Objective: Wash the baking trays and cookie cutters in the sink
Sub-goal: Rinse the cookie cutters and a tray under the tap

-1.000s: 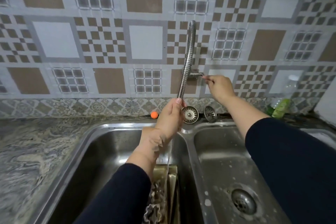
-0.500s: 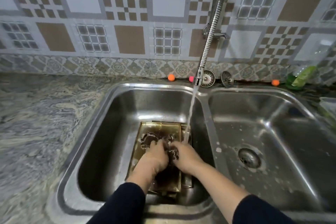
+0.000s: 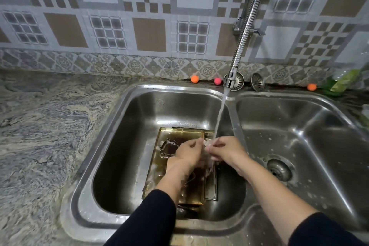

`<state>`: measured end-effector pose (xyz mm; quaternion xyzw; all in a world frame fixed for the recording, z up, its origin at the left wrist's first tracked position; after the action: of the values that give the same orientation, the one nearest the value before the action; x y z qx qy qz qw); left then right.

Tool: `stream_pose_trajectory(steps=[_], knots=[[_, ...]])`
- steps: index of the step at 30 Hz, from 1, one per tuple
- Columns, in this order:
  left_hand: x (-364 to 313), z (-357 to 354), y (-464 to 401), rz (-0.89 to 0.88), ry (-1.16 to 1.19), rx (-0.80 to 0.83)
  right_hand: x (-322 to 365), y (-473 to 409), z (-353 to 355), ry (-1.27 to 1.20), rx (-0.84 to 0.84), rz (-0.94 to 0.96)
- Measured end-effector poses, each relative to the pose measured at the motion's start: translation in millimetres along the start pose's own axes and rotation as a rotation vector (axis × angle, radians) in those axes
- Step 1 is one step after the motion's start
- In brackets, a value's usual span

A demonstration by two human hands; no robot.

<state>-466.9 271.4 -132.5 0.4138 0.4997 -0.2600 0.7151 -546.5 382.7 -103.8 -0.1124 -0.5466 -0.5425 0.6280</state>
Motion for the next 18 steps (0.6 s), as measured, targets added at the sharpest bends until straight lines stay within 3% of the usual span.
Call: stream_pose_trajectory(steps=[4,9,14,18], knots=[[-17.1,-26.8,2.3,0.029,0.308,0.07,-0.8,7.7,9.8,-0.098,0.002,0.023],[-13.1,-30.2,-1.0,0.107,0.441,0.012,-2.8,14.8,9.0,-0.159,0.04,0.05],[-8.9,-30.6,0.6,0.162,0.451,0.053,-10.5,14.1,7.6,-0.041,0.024,0.062],[-13.1,-35.2,1.8,0.124,0.398,0.112,3.6,18.6,9.5,0.216,-0.098,0.218]])
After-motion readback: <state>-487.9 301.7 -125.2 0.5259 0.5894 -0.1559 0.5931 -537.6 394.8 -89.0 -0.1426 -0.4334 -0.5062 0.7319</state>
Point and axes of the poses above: each hand's wrist, its own y-axis away from the middle knuckle, its own z-axis out of the back of the hand, x = y × z, the point moved 9 cm from there along -y, towards the middle knuckle, and after that the axes turned 8 degrees about -z, right-handed, at the moved point
